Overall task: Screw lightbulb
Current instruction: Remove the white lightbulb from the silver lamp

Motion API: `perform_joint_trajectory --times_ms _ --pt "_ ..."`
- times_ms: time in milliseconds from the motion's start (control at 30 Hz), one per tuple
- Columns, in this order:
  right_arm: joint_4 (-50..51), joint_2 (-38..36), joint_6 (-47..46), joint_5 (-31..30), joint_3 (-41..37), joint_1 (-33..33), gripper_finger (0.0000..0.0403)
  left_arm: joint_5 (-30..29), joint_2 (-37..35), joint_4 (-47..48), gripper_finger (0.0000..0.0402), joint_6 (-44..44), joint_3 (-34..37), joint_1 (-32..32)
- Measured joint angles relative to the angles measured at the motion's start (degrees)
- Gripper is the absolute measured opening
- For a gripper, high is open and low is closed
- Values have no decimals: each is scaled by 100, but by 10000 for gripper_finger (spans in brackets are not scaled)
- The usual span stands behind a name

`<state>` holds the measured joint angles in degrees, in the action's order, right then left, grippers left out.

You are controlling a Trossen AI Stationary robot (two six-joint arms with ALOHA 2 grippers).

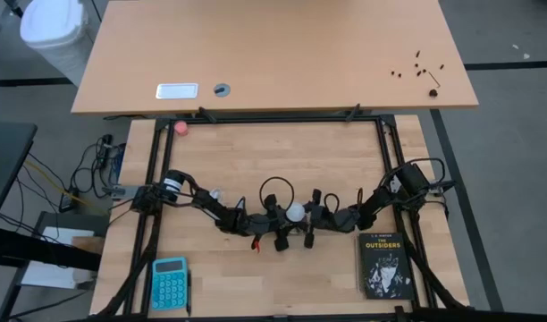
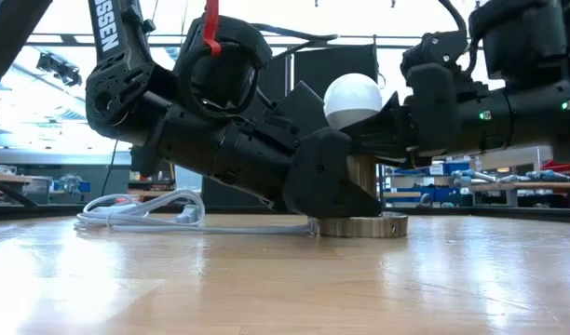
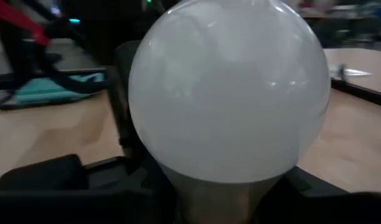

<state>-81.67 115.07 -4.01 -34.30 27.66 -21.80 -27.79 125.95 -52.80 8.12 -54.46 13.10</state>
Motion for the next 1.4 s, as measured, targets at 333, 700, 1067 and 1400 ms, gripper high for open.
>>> perform_joint_trajectory --times_ms 333,700,1067,1400 --pt "-585 -2 180 2675 -449 932 163 -4 2 0 196 19 0 -4" --pt "-491 3 403 6030 -388 2191 162 0 7 -17 196 -17 -9 13" --pt "411 22 516 8203 301 2911 160 -42 9 -15 196 -14 -7 4" --pt "1075 22 473 8923 717 2999 161 66 7 -29 196 -26 -7 20"
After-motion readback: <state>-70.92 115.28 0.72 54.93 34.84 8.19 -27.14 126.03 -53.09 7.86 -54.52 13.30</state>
